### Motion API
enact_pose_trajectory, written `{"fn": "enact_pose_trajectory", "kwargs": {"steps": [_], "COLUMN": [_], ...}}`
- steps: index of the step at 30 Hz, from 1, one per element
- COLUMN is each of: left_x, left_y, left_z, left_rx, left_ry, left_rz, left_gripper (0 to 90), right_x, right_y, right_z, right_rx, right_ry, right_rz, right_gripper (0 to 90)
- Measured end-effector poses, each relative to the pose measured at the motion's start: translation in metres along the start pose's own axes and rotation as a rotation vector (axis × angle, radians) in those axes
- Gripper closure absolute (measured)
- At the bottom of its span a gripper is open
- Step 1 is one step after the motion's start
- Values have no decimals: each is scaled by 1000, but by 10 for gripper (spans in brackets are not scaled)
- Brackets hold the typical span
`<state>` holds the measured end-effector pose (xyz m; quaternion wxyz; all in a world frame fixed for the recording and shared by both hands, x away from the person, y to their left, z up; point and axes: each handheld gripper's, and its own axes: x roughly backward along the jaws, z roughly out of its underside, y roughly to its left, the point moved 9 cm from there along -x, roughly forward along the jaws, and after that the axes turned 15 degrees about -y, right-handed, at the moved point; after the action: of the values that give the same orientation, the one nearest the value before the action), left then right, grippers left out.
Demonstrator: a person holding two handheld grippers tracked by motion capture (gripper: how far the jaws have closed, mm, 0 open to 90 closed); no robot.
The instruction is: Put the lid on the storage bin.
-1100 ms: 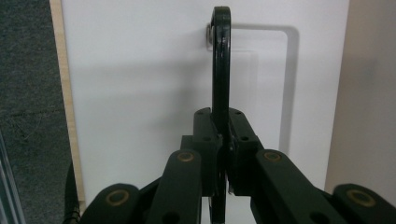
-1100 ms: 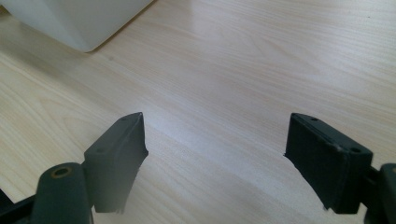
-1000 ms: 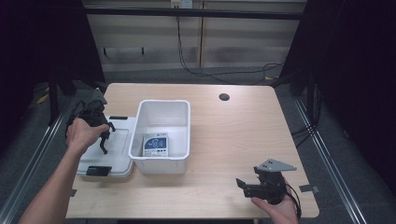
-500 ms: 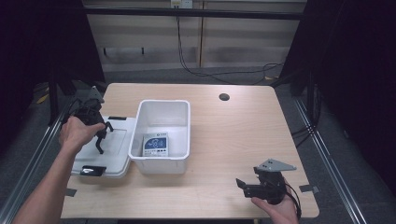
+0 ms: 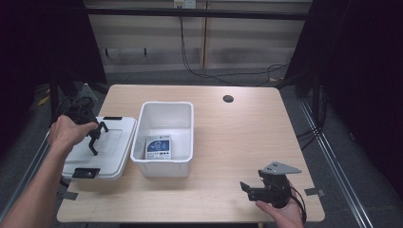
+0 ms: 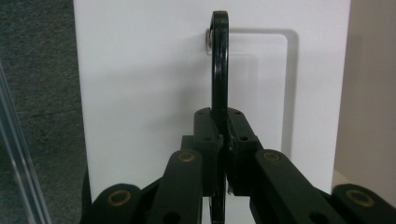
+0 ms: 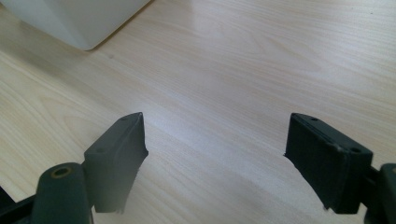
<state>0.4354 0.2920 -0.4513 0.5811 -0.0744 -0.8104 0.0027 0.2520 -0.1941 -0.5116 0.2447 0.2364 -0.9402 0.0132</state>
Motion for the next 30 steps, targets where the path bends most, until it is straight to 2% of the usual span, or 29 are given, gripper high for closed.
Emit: {"fn": "enact_pose_trajectory", "kwargs": {"steps": [2,10,20,21,24,30], "left_x": [4,14,34,36,42,52], "left_y": [2,-2,2,2,1,0], "left_z": [-2,0,-4,-4,-5,-8], "left_rx": [-4,-10,-30,-21,-26,-32], "left_ry": [-14,-3,-24,-25,-24,-32], "left_rz": [-3,14,12,13,37,43], "left_gripper": [849,850,850,850,851,851], "right_x": [0,0,0,0,0,-1], "right_y": [0,0,-1,-1,-1,-1], "right_z": [0,1,1,1,1,1], "right_rx": [-3,-4,-7,-6,-7,-7], "right_ry": [1,8,9,9,11,11], "right_rz": [0,4,5,6,6,6], "right_gripper": [197,196,196,196,196,196]}}
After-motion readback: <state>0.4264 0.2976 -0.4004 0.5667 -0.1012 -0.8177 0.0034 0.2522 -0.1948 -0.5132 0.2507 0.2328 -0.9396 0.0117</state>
